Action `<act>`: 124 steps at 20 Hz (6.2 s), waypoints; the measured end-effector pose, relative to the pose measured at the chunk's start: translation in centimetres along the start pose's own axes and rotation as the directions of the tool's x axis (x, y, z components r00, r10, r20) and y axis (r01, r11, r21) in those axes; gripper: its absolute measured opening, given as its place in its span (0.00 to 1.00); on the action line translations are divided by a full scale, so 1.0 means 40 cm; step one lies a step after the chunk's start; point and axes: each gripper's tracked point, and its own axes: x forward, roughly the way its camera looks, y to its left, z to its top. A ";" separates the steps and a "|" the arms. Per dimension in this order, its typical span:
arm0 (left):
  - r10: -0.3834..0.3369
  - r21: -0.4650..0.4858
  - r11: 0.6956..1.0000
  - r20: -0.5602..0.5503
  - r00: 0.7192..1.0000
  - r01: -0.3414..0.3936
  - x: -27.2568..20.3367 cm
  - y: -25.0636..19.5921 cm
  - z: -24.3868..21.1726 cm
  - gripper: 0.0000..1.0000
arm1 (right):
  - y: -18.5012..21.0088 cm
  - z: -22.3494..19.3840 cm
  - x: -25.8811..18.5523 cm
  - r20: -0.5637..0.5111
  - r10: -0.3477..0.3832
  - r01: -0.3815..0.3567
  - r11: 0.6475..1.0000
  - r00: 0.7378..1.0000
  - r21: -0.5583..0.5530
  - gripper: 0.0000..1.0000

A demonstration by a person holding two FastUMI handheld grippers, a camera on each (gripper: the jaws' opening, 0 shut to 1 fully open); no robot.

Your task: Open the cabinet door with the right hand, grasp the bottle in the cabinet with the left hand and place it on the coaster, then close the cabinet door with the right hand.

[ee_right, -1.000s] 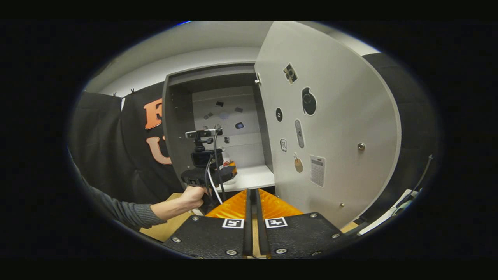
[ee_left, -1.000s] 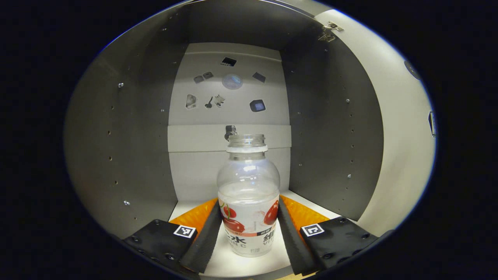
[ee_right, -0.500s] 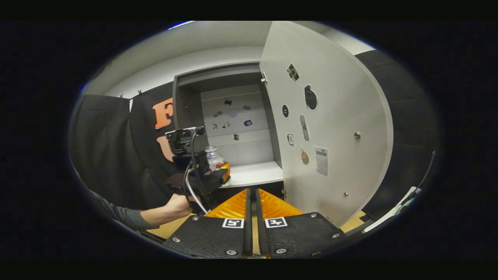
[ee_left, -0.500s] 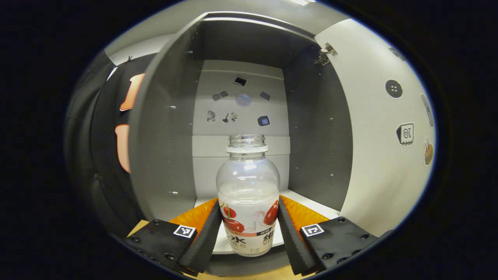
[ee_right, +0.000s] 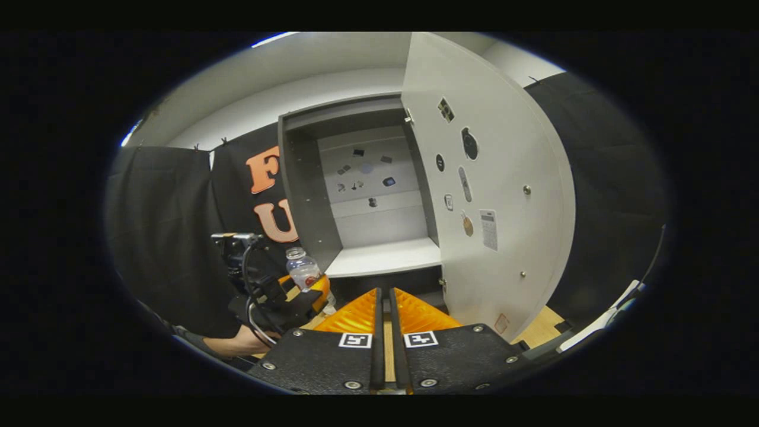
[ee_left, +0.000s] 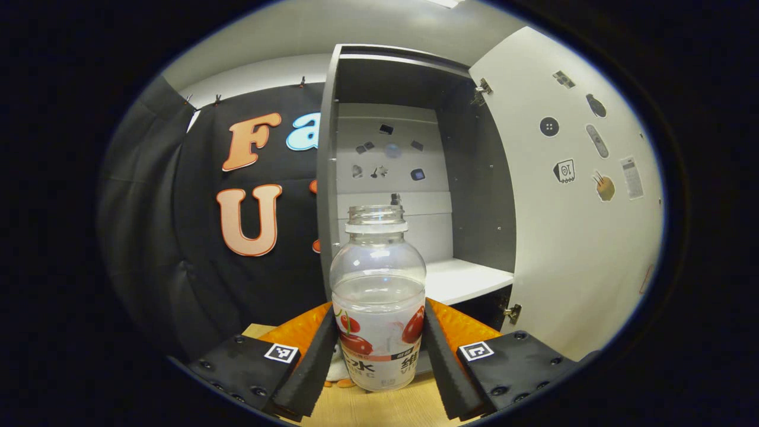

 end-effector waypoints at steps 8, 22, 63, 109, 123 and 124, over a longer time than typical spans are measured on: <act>0.079 0.004 0.997 -0.123 0.989 -0.079 -0.116 0.087 -0.246 0.83 | 0.025 -0.057 0.007 -0.071 0.042 -0.043 0.999 0.997 -0.017 0.06; 0.123 0.019 0.992 -0.273 0.954 -0.122 -0.200 0.137 -0.559 0.84 | 0.058 -0.180 0.035 -0.214 0.053 -0.058 0.998 0.975 -0.014 0.06; 0.148 0.018 0.989 -0.305 0.941 -0.149 -0.275 0.141 -0.586 0.96 | 0.102 -0.236 0.010 -0.268 0.099 -0.095 0.995 0.958 0.026 0.06; 0.208 -0.023 0.976 -0.158 0.965 -0.214 -0.334 0.200 -0.052 0.95 | -0.416 0.079 -0.089 0.057 -0.097 0.097 0.995 0.994 0.000 0.46; 0.248 -0.037 0.966 -0.139 0.959 -0.255 -0.312 0.308 -0.039 0.95 | -0.136 0.034 0.001 0.064 0.080 -0.076 0.995 0.995 -0.059 0.52; 0.254 -0.039 0.964 -0.140 0.957 -0.261 -0.313 0.320 -0.041 0.95 | -0.125 0.032 0.008 0.062 0.089 -0.085 0.994 0.994 -0.066 0.48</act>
